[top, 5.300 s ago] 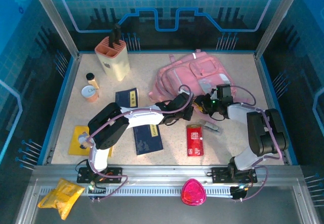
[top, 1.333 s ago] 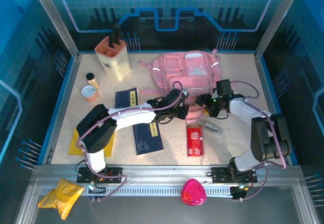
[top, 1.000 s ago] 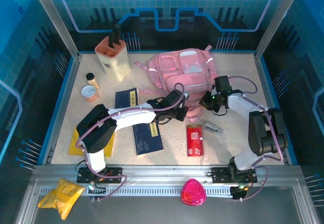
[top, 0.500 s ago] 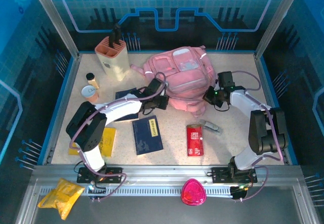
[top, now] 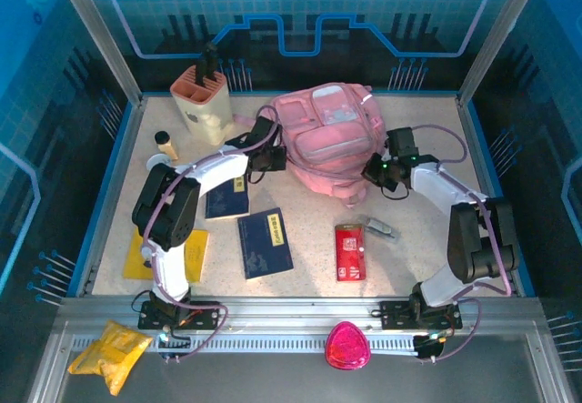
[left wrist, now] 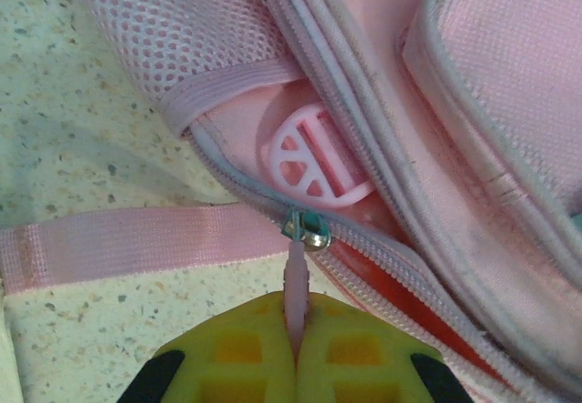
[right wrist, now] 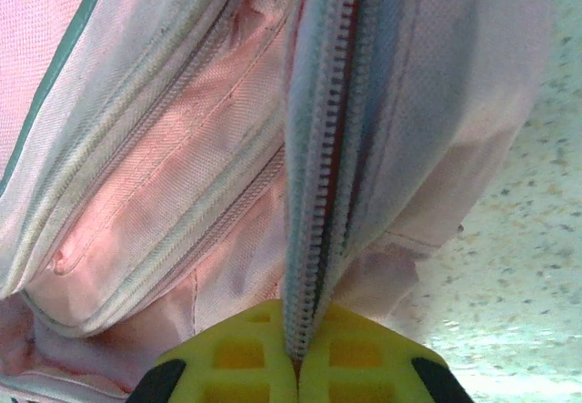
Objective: Pack the student bag
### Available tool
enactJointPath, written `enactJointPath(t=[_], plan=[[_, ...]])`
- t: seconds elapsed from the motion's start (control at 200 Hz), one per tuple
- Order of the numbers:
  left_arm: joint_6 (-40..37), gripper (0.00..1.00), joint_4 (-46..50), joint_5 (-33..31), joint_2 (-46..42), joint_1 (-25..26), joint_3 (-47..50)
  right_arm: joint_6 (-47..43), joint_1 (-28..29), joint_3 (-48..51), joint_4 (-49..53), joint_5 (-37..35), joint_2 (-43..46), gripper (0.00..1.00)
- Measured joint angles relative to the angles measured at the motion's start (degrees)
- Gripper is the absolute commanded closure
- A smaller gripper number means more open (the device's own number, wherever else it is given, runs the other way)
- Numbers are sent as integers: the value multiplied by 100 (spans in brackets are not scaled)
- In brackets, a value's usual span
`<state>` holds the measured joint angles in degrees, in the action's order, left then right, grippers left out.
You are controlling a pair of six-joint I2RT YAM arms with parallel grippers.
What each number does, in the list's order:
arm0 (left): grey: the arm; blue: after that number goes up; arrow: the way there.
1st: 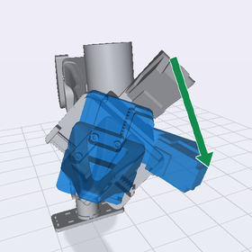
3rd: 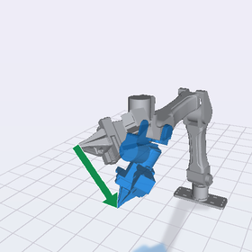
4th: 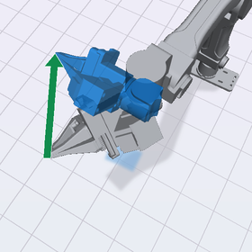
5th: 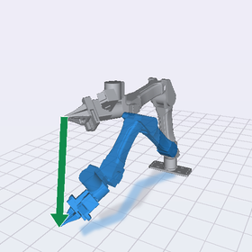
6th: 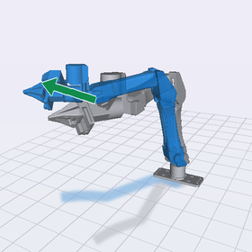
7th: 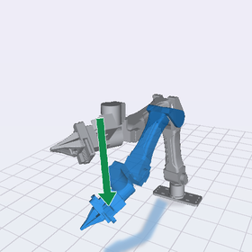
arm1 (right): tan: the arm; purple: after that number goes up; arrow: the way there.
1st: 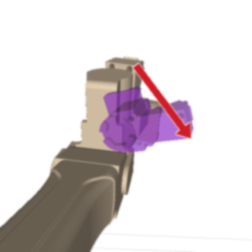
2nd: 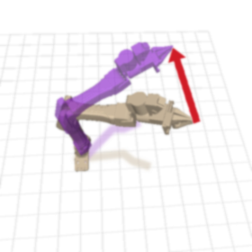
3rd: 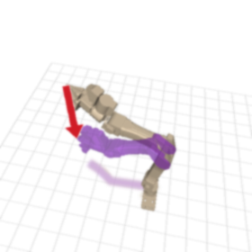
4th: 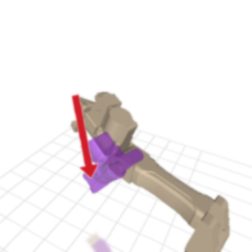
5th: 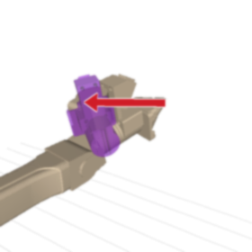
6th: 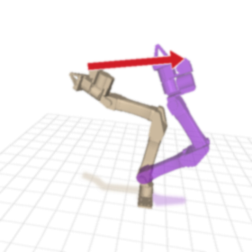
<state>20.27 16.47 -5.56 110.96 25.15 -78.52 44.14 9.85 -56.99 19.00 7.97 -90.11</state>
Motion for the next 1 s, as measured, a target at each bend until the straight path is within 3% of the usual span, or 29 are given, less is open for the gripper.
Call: enactJointPath(t=[0.1,0.16,0.275,0.33,0.395,0.5,0.77,1.001], plan=[[68,100,153,-9,306,-96,-479,114,374,-2,-76,-160,0,100],[79,100,197,-22,402,-164,-616,177,527,-2,-146,-173,0,90],[94,81,282,0,413,-240,-654,271,575,-2,-236,-127,-2,71],[162,67,269,20,385,-243,-619,223,575,0,-282,-87,0,59],[219,59,223,90,199,-243,-389,142,577,15,-352,-20,28,49],[356,50,129,227,-501,-236,271,-90,588,125,-420,28,267,37],[828,39,-175,448,-3060,-203,2256,-697,848,487,-516,354,1152,11],[1499,17,595,-238,-4734,-214,3279,-1104,1650,557,-509,636,1263,0]])
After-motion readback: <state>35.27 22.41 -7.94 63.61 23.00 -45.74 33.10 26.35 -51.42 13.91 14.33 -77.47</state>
